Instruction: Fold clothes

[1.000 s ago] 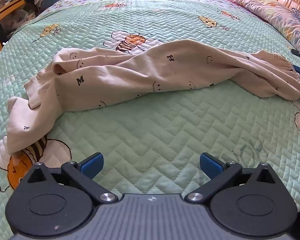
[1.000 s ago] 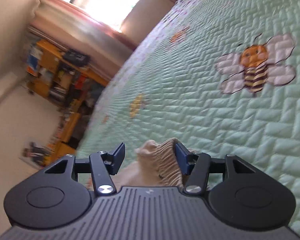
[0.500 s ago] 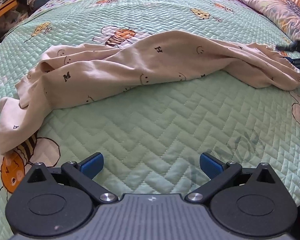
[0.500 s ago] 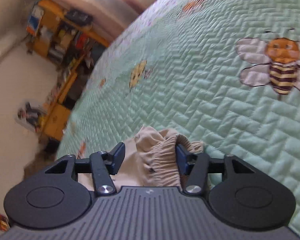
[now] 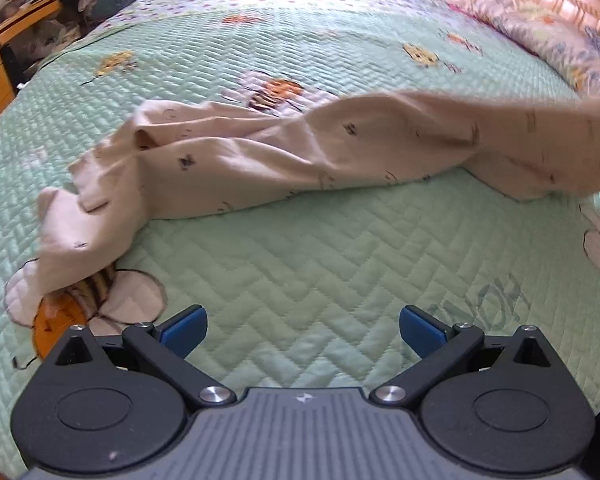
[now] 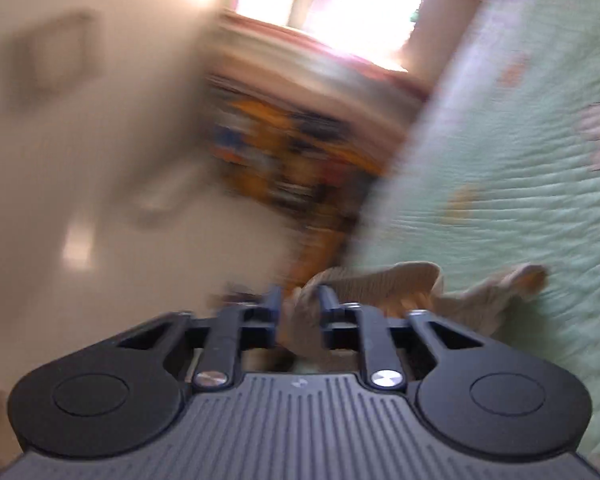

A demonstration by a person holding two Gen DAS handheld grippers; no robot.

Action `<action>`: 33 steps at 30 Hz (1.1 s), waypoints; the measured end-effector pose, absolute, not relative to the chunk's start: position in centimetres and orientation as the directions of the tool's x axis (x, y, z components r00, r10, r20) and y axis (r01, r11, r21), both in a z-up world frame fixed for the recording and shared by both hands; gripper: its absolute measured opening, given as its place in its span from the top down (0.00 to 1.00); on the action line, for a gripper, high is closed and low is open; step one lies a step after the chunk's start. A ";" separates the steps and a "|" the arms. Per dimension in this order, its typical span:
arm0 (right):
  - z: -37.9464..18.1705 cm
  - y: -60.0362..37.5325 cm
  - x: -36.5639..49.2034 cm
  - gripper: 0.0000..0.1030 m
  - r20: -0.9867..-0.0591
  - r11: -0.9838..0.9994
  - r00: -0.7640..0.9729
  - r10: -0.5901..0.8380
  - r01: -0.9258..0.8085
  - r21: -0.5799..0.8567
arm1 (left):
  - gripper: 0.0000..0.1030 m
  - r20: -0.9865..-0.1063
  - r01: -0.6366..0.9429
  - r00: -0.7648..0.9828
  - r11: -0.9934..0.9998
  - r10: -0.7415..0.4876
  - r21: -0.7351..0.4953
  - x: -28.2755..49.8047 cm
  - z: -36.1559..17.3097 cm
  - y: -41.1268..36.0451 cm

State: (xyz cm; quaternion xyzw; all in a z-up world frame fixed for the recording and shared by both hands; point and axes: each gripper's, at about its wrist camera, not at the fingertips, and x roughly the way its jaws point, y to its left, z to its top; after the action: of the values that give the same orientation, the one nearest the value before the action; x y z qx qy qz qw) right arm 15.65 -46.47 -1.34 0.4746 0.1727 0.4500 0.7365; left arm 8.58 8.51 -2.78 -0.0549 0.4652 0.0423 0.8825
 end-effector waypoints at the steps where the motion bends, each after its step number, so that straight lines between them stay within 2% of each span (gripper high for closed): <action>1: -1.1 -47.3 13.9 0.89 0.228 0.102 0.519 0.824 -0.532 0.840 | 0.01 -0.823 -0.139 0.568 0.987 0.017 -0.076 8.3 -2.7 9.0; 7: -4.7 -52.1 8.2 0.89 -0.086 0.387 0.721 0.688 -0.263 0.884 | 0.01 -0.825 -0.251 0.565 0.952 -0.001 -0.173 7.6 -3.7 12.1; 11: -5.1 -47.8 7.1 0.84 -0.162 0.450 0.700 0.696 -0.248 0.858 | 0.01 -0.800 -0.310 0.596 0.939 0.072 -0.147 7.6 -3.5 13.7; 13: -5.4 -44.1 7.4 0.69 -0.195 0.469 0.678 0.708 -0.245 0.848 | 0.01 -0.773 -0.330 0.623 0.936 0.121 -0.119 7.8 -3.1 14.7; 14: -5.6 -41.9 7.6 0.57 -0.216 0.483 0.663 0.717 -0.249 0.840 | 0.01 -0.760 -0.342 0.631 0.935 0.155 -0.092 8.0 -3.0 15.3; 15: -5.5 -39.8 7.8 0.50 -0.240 0.501 0.646 0.724 -0.254 0.827 | 0.01 -0.751 -0.362 0.631 0.930 0.192 -0.067 8.3 -2.9 16.1; 16: -5.7 -37.7 8.0 0.50 -0.259 0.511 0.626 0.736 -0.262 0.818 | 0.01 -0.748 -0.389 0.629 0.919 0.211 -0.068 8.4 -2.9 17.1; 19: -6.6 -33.4 8.1 0.50 -0.254 0.472 0.576 0.777 -0.267 0.840 | 0.01 -0.737 -0.468 0.629 0.877 0.246 -0.107 8.2 -2.9 20.4; 23: -7.5 -30.4 7.7 0.44 -0.257 0.450 0.553 0.793 -0.246 0.859 | 0.02 -0.733 -0.549 0.620 0.822 0.278 -0.153 6.6 -3.3 24.3; 27: -7.8 -30.3 7.2 0.44 -0.281 0.458 0.543 0.791 -0.222 0.861 | 0.01 -0.704 -0.549 0.653 0.815 0.279 -0.186 5.5 -3.5 26.2; 30: -8.0 -31.2 6.7 0.43 -0.292 0.463 0.562 0.774 -0.187 0.866 | 0.02 -0.725 -0.547 0.627 0.824 0.286 -0.148 7.1 -4.6 26.7; 31: -8.0 -31.4 6.6 0.43 -0.295 0.464 0.567 0.769 -0.178 0.868 | 0.04 -0.736 -0.549 0.612 0.825 0.289 -0.133 7.9 -5.1 26.9; 33: -7.8 -31.6 6.3 0.43 -0.295 0.468 0.582 0.758 -0.171 0.867 | 0.20 -0.750 -0.539 0.598 0.834 0.283 -0.115 9.4 -5.9 27.1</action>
State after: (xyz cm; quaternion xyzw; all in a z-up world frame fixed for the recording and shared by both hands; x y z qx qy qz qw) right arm 6.34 -31.58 -7.80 0.4217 0.3480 0.2967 0.7829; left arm 9.41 27.14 -5.86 -0.1676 0.3826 0.2340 0.8779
